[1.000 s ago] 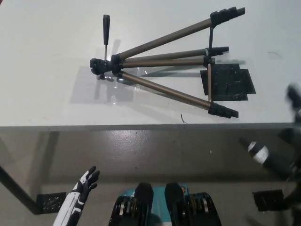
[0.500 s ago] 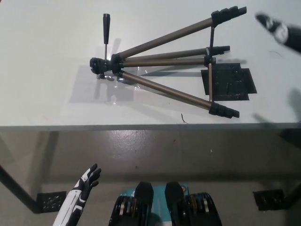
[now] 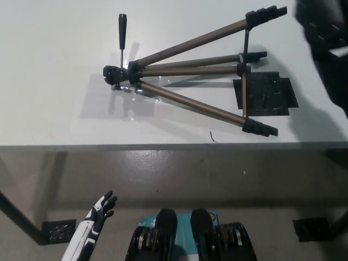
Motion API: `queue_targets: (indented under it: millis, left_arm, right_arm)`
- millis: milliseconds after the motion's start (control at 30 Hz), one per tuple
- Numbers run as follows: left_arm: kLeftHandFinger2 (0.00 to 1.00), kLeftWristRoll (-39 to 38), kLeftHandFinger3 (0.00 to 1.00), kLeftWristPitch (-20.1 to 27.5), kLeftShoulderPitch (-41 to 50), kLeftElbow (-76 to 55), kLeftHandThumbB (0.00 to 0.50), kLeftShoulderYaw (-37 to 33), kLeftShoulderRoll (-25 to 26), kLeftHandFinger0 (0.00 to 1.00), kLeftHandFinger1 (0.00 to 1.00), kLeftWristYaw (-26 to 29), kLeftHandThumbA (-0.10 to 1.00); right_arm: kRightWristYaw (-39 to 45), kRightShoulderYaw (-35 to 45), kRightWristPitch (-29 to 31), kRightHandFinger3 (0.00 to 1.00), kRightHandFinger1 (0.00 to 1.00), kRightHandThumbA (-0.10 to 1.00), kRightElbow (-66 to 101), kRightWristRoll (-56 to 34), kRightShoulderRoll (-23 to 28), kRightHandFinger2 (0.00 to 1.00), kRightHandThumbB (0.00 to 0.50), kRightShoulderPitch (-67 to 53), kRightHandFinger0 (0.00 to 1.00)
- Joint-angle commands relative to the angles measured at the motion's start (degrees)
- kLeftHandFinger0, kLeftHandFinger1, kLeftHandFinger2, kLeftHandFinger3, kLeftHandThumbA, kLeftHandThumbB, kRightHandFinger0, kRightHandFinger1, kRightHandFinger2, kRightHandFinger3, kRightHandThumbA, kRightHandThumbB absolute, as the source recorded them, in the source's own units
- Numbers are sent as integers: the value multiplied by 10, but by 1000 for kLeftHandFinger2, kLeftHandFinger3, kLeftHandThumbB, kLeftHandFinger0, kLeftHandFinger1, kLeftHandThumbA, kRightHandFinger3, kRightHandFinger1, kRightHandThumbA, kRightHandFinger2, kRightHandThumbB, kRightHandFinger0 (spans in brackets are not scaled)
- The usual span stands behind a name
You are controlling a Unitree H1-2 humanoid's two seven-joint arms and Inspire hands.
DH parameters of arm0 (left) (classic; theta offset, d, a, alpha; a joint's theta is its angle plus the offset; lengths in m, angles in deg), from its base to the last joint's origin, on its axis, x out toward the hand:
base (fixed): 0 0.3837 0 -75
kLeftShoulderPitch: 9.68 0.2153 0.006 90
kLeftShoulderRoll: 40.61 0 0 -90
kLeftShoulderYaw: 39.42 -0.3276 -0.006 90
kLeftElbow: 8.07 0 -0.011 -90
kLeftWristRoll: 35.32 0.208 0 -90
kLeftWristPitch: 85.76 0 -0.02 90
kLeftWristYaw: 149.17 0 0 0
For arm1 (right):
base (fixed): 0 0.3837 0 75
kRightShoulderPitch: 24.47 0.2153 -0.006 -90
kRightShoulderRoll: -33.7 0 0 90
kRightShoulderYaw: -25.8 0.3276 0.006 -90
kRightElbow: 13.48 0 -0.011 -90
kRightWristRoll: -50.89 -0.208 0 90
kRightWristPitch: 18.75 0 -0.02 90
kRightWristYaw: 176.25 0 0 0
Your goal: A tripod lies near the right hand side of the table and the robot grab a leg of the tripod using its right hand and put it up right.
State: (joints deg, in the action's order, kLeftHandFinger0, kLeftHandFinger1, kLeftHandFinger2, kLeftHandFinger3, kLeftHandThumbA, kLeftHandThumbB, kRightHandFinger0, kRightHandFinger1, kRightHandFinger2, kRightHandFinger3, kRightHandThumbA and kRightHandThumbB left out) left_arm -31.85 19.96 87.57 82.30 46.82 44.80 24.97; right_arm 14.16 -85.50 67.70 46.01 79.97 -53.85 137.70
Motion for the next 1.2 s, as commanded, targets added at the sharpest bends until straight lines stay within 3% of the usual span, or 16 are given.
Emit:
queue_targets:
  millis: [0, 200, 333, 467, 600, 667, 767, 900, 933, 967, 1000, 1067, 1133, 1167]
  left_arm:
    - [1000, -6, 1000, 12, 1, -12, 447, 1, 7, 1000, 1000, -8, 1000]
    - [1000, 8, 1000, 8, -1, -12, 468, 0, 9, 1000, 1000, -6, 1000]
    - [1000, 0, 1000, 11, -2, -11, 443, 0, 13, 1000, 1000, -12, 1000]
    - [1000, 2, 1000, 11, -3, -10, 444, -1, 13, 1000, 1000, -13, 1000]
    - [1000, 0, 1000, 30, -4, -4, 401, -2, 16, 1000, 1000, -18, 1000]
    - [1000, -2, 1000, 31, -4, -4, 379, -3, 18, 1000, 1000, -20, 1000]
    - [1000, -1, 1000, 21, -3, -11, 384, -4, 19, 1000, 1000, -22, 1000]
    - [1000, 7, 1000, 15, -6, -14, 413, -3, 20, 1000, 1000, -20, 1000]
    - [1000, 6, 1000, 19, -7, -12, 413, -3, 21, 1000, 1000, -21, 1000]
    - [1000, 6, 1000, 21, -8, -11, 413, -3, 21, 1000, 1000, -20, 1000]
    - [1000, 6, 1000, 19, -8, -12, 415, -3, 22, 1000, 1000, -21, 1000]
    - [1000, 8, 1000, 17, -9, -14, 410, -2, 24, 1000, 1000, -21, 1000]
    - [1000, 9, 1000, 15, -10, -16, 400, -3, 23, 1000, 1000, -21, 1000]
    - [1000, 7, 1000, 13, -11, -17, 401, -2, 24, 1000, 1000, -22, 1000]
  right_arm:
    - [106, -106, -58, 1000, 1000, 854, -191, 101, -58, 1000, 500, 182, 1000]
    - [115, -166, -68, 1000, 1000, 844, -295, 107, -110, 1000, 500, 213, 1000]
    - [126, -187, -60, 1000, 1000, 886, -347, 100, -133, 1000, 500, 224, 1000]
    - [156, -169, -83, 1000, 1000, 807, -391, 67, -152, 1000, 500, 227, 1000]
    - [148, -183, -71, 1000, 1000, 862, -411, 82, -153, 1000, 500, 212, 1000]
    - [151, -216, -57, 1000, 1000, 1000, -422, 114, -154, 1000, 500, 208, 1000]
    - [165, -218, -68, 1000, 1000, 941, -450, 101, -158, 1000, 500, 202, 1000]
    - [151, -236, -50, 1000, 1000, 992, -467, 116, -144, 1000, 500, 176, 1000]
    - [146, -237, -52, 1000, 1000, 961, -470, 118, -141, 1000, 500, 170, 1000]
    - [140, -237, -56, 1000, 1000, 850, -473, 118, -140, 1000, 500, 166, 1000]
    - [147, -239, -55, 1000, 1000, 938, -481, 118, -137, 1000, 500, 157, 1000]
    - [170, -253, -79, 1000, 1000, 1000, -499, 130, -137, 1000, 500, 154, 1000]
    - [151, -266, -73, 1000, 1000, 975, -502, 142, -129, 1000, 500, 144, 1000]
    - [135, -263, -73, 1000, 1000, 899, -501, 140, -124, 1000, 500, 138, 1000]
